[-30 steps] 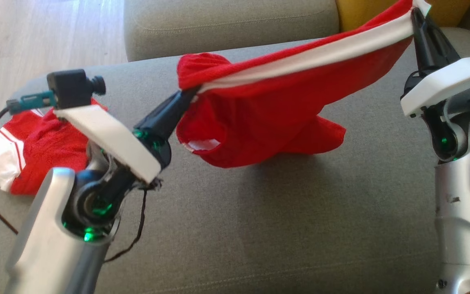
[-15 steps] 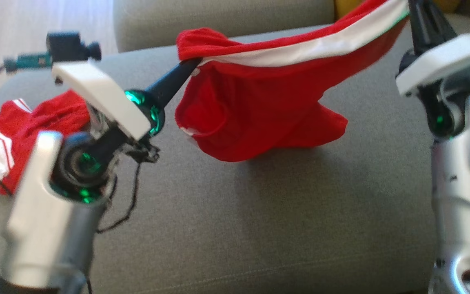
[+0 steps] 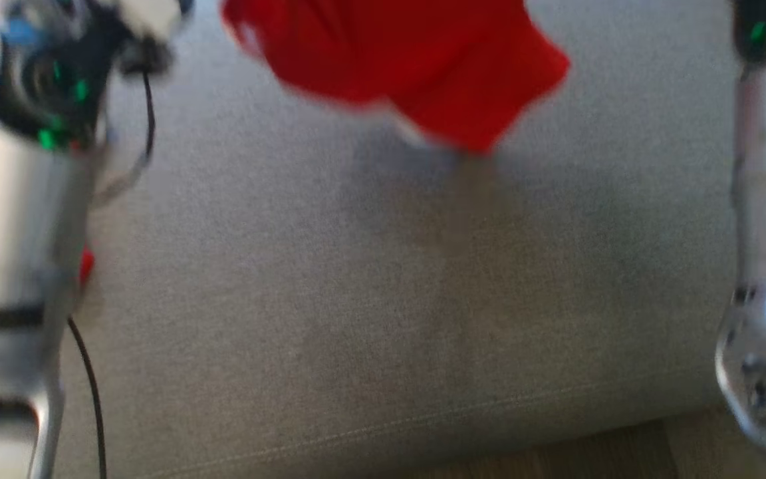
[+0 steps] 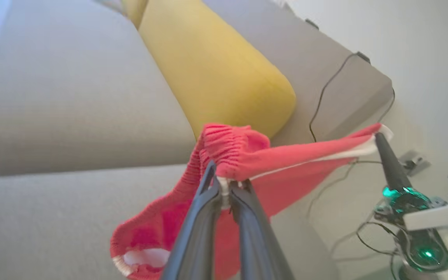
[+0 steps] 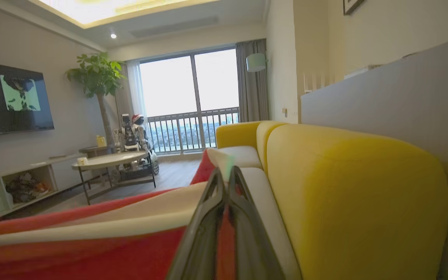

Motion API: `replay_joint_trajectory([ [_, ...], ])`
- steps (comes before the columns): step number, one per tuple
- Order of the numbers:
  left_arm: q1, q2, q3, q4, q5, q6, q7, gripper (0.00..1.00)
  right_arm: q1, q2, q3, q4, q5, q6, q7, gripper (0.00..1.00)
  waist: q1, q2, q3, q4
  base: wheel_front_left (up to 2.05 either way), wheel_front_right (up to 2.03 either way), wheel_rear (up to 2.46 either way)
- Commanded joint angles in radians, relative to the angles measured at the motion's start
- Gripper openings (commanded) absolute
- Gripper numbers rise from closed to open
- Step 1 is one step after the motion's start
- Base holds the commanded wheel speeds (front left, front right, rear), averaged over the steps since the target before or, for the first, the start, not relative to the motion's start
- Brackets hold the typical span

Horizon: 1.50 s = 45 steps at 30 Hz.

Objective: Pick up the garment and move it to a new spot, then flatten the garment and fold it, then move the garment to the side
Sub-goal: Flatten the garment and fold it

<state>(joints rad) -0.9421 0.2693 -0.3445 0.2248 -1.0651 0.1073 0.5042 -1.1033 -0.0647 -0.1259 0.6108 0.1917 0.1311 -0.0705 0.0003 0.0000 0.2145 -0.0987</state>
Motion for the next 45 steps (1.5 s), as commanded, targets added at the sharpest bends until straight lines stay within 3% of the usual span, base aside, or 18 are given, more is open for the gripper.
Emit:
replay_joint_trajectory([
  [1,-0.104,0.028,0.035,-0.003,0.045,-0.013,-0.053,0.0,-0.103,0.014,-0.006,-0.022,-0.013,0.0,-0.054,0.0,-0.0003,0.0,0.044,-0.013,0.0,0.0,0.0],
  [3,-0.182,0.002,0.037,0.055,0.095,-0.033,-0.149,0.0,-0.177,0.014,-0.045,0.016,-0.022,0.0,-0.142,0.0,-0.0003,0.0,0.072,-0.014,0.0,0.0,0.0],
  [6,-0.279,-0.023,0.031,0.132,0.18,-0.069,-0.305,0.0,-0.257,0.014,-0.105,0.04,-0.041,0.0,-0.188,0.0,-0.0003,0.0,0.108,-0.011,0.0,0.0,0.0],
  [9,-0.341,-0.051,0.026,0.198,0.25,-0.097,-0.47,0.0,-0.275,0.014,-0.161,-0.079,-0.045,0.0,-0.191,0.0,-0.0003,0.0,0.145,0.003,0.0,0.0,0.0],
  [12,-0.348,-0.064,-0.016,0.267,0.321,-0.137,-0.588,0.0,-0.212,0.014,-0.178,-0.135,0.029,0.0,-0.191,0.0,-0.0003,0.0,0.174,0.018,0.0,0.0,0.0],
  [14,-0.316,-0.085,-0.037,0.328,0.326,-0.16,-0.627,0.0,-0.155,0.014,-0.183,-0.082,0.093,0.0,-0.191,0.0,-0.0003,0.0,0.188,0.026,0.0,0.0,0.0],
  [16,-0.249,-0.101,-0.082,0.424,0.338,-0.191,-0.653,0.0,-0.088,0.014,-0.139,0.053,0.141,0.0,-0.191,0.0,-0.0003,0.0,0.205,0.036,0.0,0.0,0.0],
  [21,-0.116,-0.134,-0.148,0.536,0.307,-0.226,-0.644,0.0,-0.052,0.014,-0.042,0.347,0.202,0.0,-0.181,0.0,-0.0003,0.0,0.201,0.047,0.0,0.0,0.0],
  [26,0.019,-0.148,-0.203,0.559,0.233,-0.237,-0.577,0.0,-0.035,0.008,-0.007,0.497,0.177,0.0,-0.129,0.0,-0.0003,0.0,0.154,0.059,0.0,0.0,0.0],
  [31,0.109,-0.142,-0.247,0.514,0.153,-0.237,-0.483,0.0,-0.008,-0.013,0.03,0.552,0.174,0.0,-0.072,0.0,-0.0003,0.0,0.115,0.069,0.0,0.0,0.0],
  [36,0.192,-0.095,-0.296,0.448,0.097,-0.238,-0.398,0.0,0.027,-0.042,0.063,0.589,0.186,0.0,-0.012,0.0,-0.0003,0.0,0.077,0.072,0.0,0.0,0.0],
  [45,0.266,-0.031,-0.366,0.399,0.154,-0.238,-0.408,0.0,0.088,-0.067,0.153,0.607,0.196,0.0,0.105,0.0,-0.0003,0.0,0.029,0.057,0.0,0.0,0.0],
])
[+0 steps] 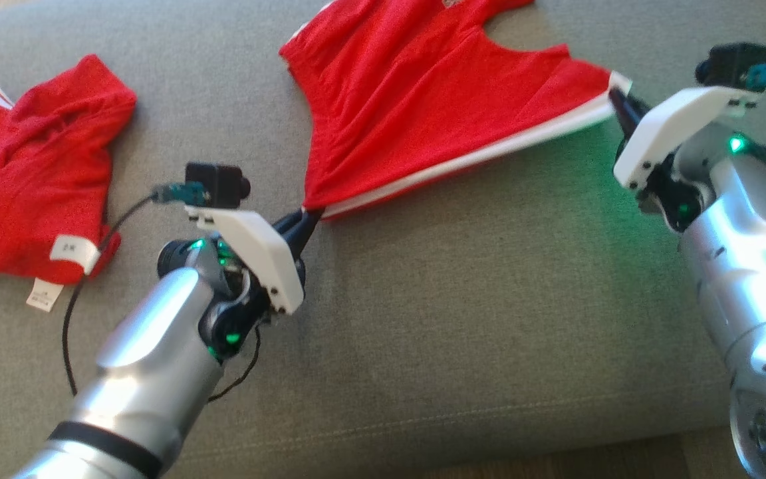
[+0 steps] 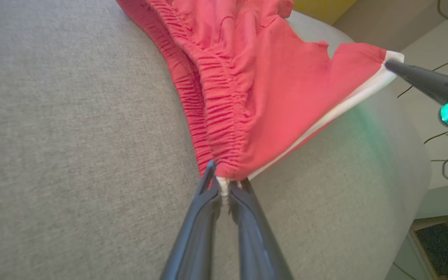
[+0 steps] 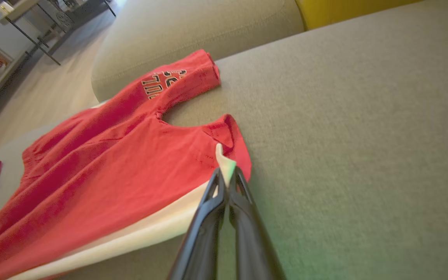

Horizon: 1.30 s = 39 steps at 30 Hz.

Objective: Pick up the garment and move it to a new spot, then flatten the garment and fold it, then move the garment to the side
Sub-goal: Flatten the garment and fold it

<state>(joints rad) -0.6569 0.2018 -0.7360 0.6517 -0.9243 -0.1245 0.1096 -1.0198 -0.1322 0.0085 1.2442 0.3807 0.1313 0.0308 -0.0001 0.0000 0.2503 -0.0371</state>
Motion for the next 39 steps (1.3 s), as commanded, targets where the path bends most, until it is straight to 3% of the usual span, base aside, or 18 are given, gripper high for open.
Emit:
replay_joint_trajectory([
  [1,-0.014,0.044,0.015,-0.029,0.029,-0.005,-0.022,0.0,0.014,-0.002,0.029,-0.026,0.008,-0.001,0.015,0.0,0.0001,0.0,-0.013,-0.007,0.0,0.0,0.0],
  [13,0.079,0.083,-0.056,-0.03,0.131,0.014,-0.132,0.0,0.134,-0.058,0.139,-0.034,0.045,-0.001,0.147,0.0,0.0001,0.0,-0.113,-0.037,0.0,0.0,0.0],
  [21,0.15,0.101,-0.107,-0.049,0.158,0.021,-0.132,0.0,0.221,-0.098,0.22,-0.097,0.109,-0.001,0.274,0.0,0.0001,0.0,-0.176,-0.041,0.0,0.0,0.0],
  [31,0.268,0.128,-0.157,-0.112,0.13,0.016,-0.071,0.0,0.358,-0.179,0.35,-0.247,0.215,-0.001,0.48,0.0,0.0001,0.0,-0.251,-0.037,0.0,0.0,0.0],
  [39,0.36,0.162,-0.187,-0.2,0.108,0.03,-0.026,0.0,0.492,-0.309,0.431,-0.455,0.335,-0.001,0.705,0.0,0.0001,0.0,-0.278,-0.037,0.0,0.0,0.0],
])
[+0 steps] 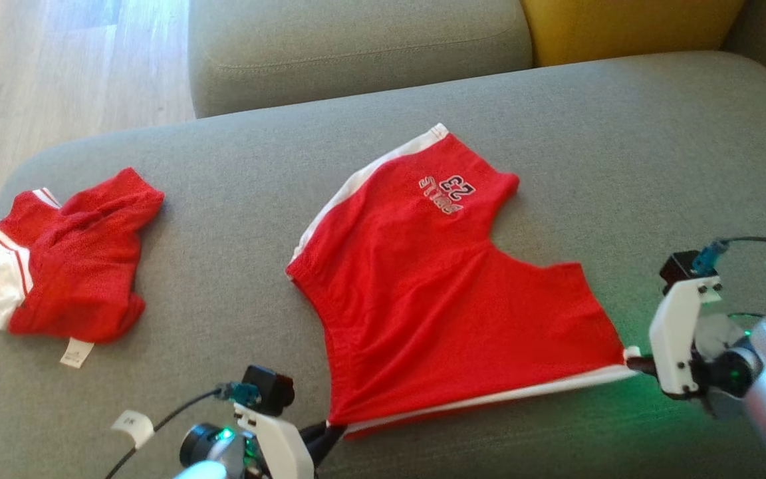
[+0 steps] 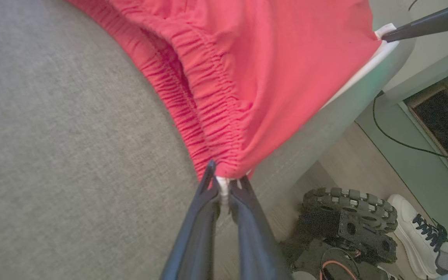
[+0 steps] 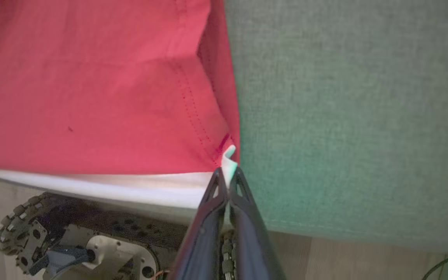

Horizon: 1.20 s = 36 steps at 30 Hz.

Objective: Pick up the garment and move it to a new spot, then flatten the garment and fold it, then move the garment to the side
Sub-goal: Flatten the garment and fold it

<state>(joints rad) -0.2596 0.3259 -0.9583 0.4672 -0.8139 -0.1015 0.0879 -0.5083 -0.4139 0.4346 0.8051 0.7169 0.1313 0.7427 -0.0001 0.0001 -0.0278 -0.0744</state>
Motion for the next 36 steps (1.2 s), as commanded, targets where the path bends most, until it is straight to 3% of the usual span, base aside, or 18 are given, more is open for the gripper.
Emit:
replay_joint_trajectory([
  [1,-0.029,0.042,0.033,-0.027,-0.006,0.008,0.003,0.0,-0.006,-0.044,0.006,-0.043,0.009,-0.001,0.012,0.0,0.0001,-0.0001,0.0,0.0,0.0,0.0,0.0],
  [9,0.001,0.068,0.049,-0.123,-0.051,0.019,0.032,0.0,0.049,-0.104,-0.047,-0.225,0.032,-0.001,0.074,0.0,0.0001,-0.0001,0.008,0.004,0.0,0.0,0.0],
  [20,-0.059,0.085,0.148,-0.288,-0.182,0.022,0.09,0.0,-0.04,-0.06,-0.161,-0.359,-0.042,-0.001,0.072,0.0,0.0001,-0.0001,0.061,0.058,0.0,0.0,0.0],
  [28,-0.164,0.077,0.227,-0.361,-0.298,0.006,0.149,0.0,-0.227,-0.002,-0.239,-0.335,-0.154,-0.001,0.009,0.0,0.0001,-0.0001,0.19,0.133,0.0,0.0,0.0],
  [36,-0.257,0.042,0.269,-0.345,-0.332,-0.003,0.146,0.0,-0.391,0.05,-0.264,-0.254,-0.234,-0.001,-0.072,0.0,0.0001,-0.0001,0.304,0.19,0.0,0.0,0.0],
])
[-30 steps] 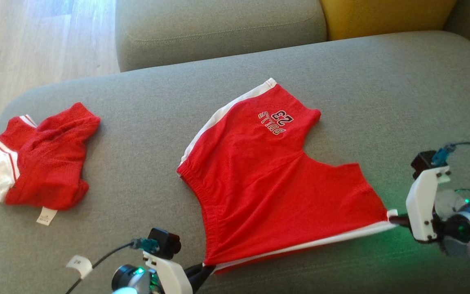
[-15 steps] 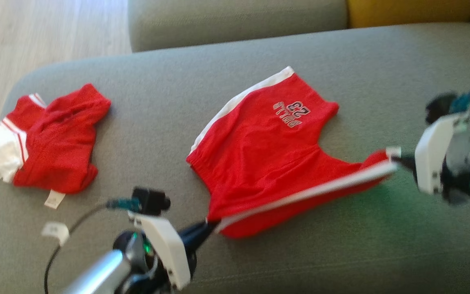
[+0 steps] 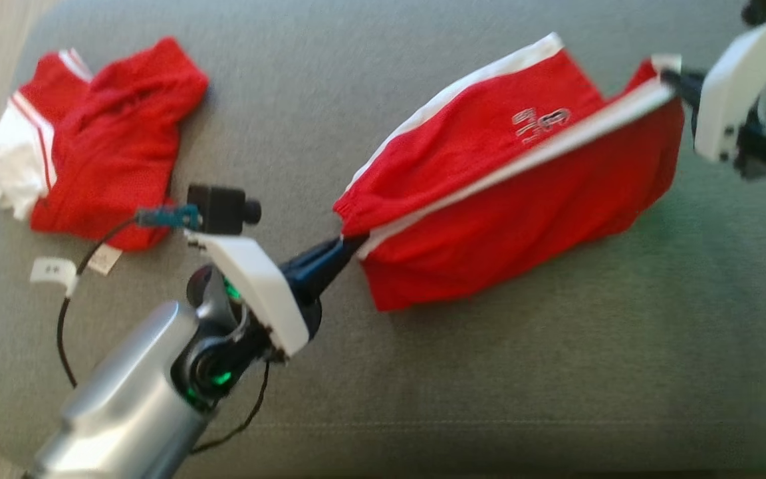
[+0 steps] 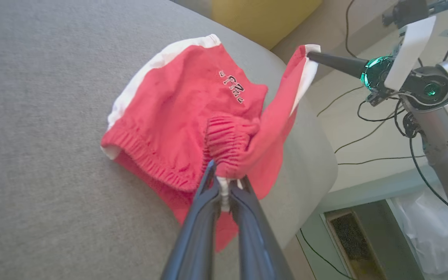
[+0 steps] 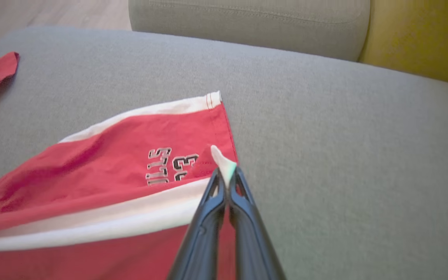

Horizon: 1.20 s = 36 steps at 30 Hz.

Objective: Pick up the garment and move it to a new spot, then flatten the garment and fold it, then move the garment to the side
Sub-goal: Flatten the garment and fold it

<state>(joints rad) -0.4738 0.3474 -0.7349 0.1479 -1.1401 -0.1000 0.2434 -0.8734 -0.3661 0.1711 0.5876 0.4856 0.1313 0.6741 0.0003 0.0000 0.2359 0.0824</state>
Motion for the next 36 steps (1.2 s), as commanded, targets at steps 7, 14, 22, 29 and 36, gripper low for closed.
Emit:
replay_joint_trajectory([
  [7,-0.108,-0.027,0.051,0.038,-0.012,-0.014,-0.03,0.0,-0.136,0.036,0.011,0.078,-0.05,-0.001,-0.106,0.0,-0.0003,0.0,0.106,0.077,0.0,0.0,0.0],
  [14,-0.157,-0.074,0.049,0.098,-0.005,-0.022,-0.074,0.0,-0.218,0.042,0.017,0.194,-0.084,-0.001,-0.232,0.0,-0.0003,0.0,0.153,0.109,0.0,0.0,0.0],
  [22,-0.205,-0.107,0.023,0.154,0.011,-0.028,-0.113,0.0,-0.285,0.053,0.029,0.311,-0.107,-0.001,-0.312,0.0,-0.0003,0.0,0.195,0.126,0.0,0.0,0.0],
  [29,-0.235,-0.123,0.012,0.19,0.009,-0.03,-0.148,0.0,-0.326,0.05,0.061,0.371,-0.097,-0.001,-0.345,0.0,-0.0003,0.0,0.214,0.128,0.0,0.0,0.0],
  [36,-0.258,-0.137,0.016,0.242,0.016,-0.03,-0.196,1.0,-0.358,0.045,0.089,0.417,-0.084,-0.001,-0.374,0.0,-0.0003,0.0,0.222,0.131,0.0,0.0,0.0],
])
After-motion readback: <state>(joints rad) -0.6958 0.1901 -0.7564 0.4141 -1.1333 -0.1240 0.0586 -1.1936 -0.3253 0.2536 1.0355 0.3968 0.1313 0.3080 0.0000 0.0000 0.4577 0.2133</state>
